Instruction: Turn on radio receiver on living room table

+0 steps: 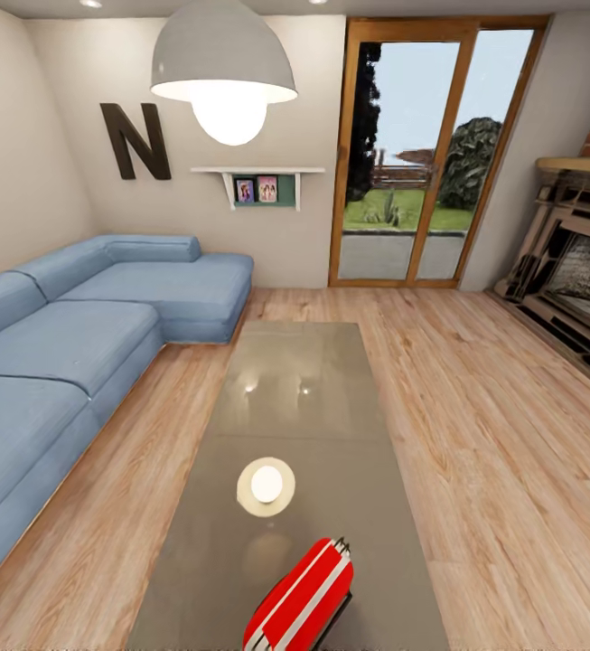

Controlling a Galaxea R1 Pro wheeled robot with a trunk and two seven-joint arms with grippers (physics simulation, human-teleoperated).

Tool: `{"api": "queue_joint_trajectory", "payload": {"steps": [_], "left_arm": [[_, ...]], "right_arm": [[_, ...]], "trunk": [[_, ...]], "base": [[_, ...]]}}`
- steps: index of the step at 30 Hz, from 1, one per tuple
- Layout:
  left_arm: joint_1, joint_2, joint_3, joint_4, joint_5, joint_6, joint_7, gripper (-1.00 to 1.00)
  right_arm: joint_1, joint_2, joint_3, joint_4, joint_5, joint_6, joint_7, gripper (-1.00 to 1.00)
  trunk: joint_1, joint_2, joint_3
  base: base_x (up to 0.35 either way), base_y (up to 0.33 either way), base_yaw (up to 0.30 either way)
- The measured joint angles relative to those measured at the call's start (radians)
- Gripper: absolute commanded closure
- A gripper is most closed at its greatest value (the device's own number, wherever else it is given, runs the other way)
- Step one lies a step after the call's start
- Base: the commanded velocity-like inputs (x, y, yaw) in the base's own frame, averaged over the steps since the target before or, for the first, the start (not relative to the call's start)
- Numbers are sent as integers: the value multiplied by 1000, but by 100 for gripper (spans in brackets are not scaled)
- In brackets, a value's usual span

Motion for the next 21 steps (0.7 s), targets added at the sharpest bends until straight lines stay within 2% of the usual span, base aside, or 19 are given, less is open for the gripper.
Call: {"api": "queue_joint_trajectory", "payload": {"steps": [9, 13, 15, 18, 21], "left_arm": [[0, 35, 1, -50, 4, 1, -5, -100], [0, 56, 3, -98, 12, 3, -7, -100], [0, 74, 3, -132, 19, 7, -9, -100], [0, 100, 3, -174, 29, 33, -10, -100], [0, 144, 3, -271, 56, 124, -13, -100]], "right_arm": [[0, 1, 0, -108, 2, 30, -5, -100], [0, -1, 0, -184, 2, 100, -23, -100], [0, -9, 0, -247, 2, 162, -31, -100], [0, -14, 0, -308, 2, 202, -34, -100], [-2, -17, 0, -359, 3, 224, -39, -100]], "trunk": [[0, 0, -14], [0, 0, -21], [0, 0, -24], [0, 0, -29], [0, 0, -34]], "base": [[0, 0, 0], [0, 0, 0], [0, 0, 0], [0, 0, 0], [0, 0, 0]]}}
